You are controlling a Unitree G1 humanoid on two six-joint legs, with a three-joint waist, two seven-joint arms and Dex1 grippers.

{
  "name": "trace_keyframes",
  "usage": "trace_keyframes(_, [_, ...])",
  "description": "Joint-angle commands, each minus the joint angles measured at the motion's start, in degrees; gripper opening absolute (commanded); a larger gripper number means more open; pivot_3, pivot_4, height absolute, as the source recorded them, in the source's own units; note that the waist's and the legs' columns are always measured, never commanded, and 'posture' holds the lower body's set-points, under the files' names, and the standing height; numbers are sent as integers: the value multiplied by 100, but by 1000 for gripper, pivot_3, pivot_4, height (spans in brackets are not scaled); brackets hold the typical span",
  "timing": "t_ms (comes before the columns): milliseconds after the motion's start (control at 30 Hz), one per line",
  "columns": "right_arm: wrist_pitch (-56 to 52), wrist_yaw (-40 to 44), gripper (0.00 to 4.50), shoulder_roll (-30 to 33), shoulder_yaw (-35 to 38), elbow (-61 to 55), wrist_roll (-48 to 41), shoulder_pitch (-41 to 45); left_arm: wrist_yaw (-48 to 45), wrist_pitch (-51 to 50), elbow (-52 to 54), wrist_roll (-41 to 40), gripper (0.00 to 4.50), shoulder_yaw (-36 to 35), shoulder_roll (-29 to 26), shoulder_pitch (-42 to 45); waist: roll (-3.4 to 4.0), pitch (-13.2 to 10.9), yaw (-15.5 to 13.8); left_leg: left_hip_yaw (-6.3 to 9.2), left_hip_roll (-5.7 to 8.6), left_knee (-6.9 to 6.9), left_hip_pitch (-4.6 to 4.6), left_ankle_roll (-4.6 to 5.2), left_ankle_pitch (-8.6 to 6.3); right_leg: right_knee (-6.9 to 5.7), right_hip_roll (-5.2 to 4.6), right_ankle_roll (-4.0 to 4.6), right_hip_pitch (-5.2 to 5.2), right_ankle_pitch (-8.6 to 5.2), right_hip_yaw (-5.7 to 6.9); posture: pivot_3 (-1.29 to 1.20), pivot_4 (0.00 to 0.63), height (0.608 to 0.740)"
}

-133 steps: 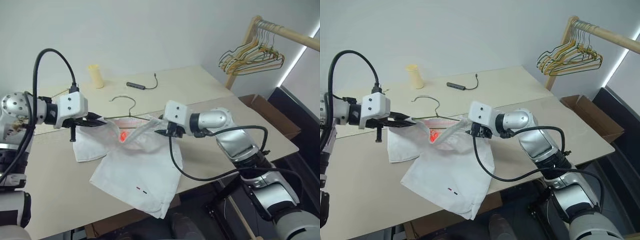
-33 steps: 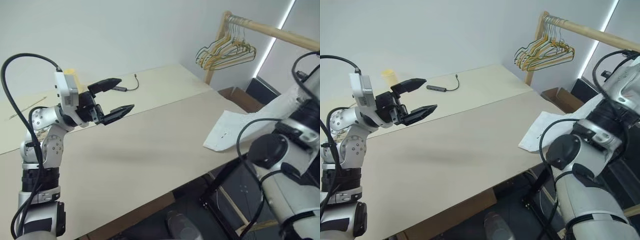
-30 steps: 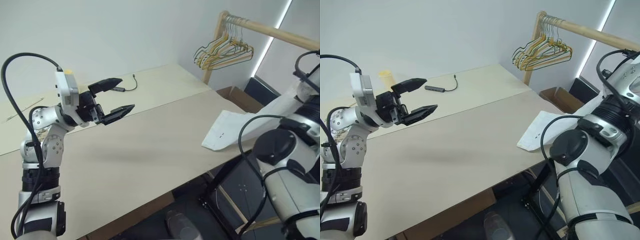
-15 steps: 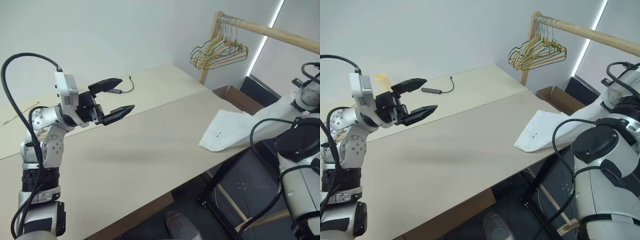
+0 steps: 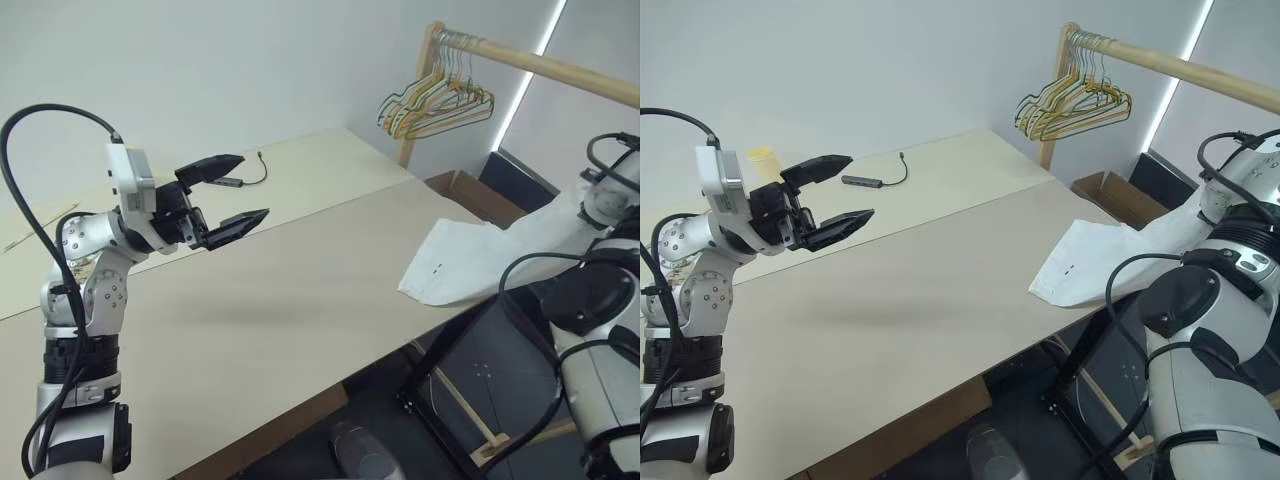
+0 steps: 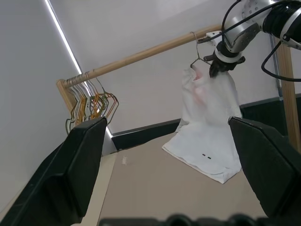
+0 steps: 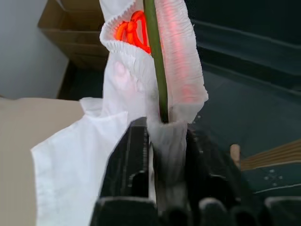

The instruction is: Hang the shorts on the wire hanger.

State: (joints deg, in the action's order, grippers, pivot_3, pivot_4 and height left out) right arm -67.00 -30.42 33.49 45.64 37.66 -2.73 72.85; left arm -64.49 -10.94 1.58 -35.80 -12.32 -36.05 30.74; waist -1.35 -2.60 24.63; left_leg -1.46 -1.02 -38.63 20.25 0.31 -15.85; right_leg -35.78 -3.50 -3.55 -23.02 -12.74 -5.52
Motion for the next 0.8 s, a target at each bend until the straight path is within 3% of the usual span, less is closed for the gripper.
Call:
trace_keyframes(33, [-104, 194, 2847, -20, -425, -553, -75, -14, -6, 104, 122, -38, 4500, -47, 8, 64, 0, 0, 3, 0, 0, 0, 0, 0, 0, 0, 0, 0, 0, 0, 0, -316, 0, 740])
trace_keyframes(200, [-69, 81, 4482, -96, -669, -953, 45, -146, -32, 122, 100, -48, 4500, -46, 16, 77, 0, 0, -4, 0, -1, 0, 0, 0, 0, 0, 0, -2, 0, 1, 0, -316, 0, 740])
trace_keyframes(333, [-17, 9, 4482, -191, -1097, -1364, 273, -329, -60, 131, 92, -83, 4500, -58, 32, 81, 0, 0, -3, 0, 0, 0, 1, 2, -1, 0, 0, -2, -1, 1, -1, -316, 0, 740])
trace_keyframes(500, [202, 215, 4482, -48, -2776, -2093, 1064, -751, -54, 117, 150, -120, 4500, -84, 34, 41, 0, 0, 12, -3, -1, -2, 0, 2, -2, -3, 0, -4, -4, 1, -5, -313, 0, 740])
trace_keyframes(800, [2207, 370, 4482, 156, -5022, -2708, 2712, -1032, 8, 95, 264, -139, 4500, -152, -2, -91, 0, 0, 96, -7, -2, -4, -2, 2, -2, -5, 0, -6, -5, 2, -8, -296, 0, 740])
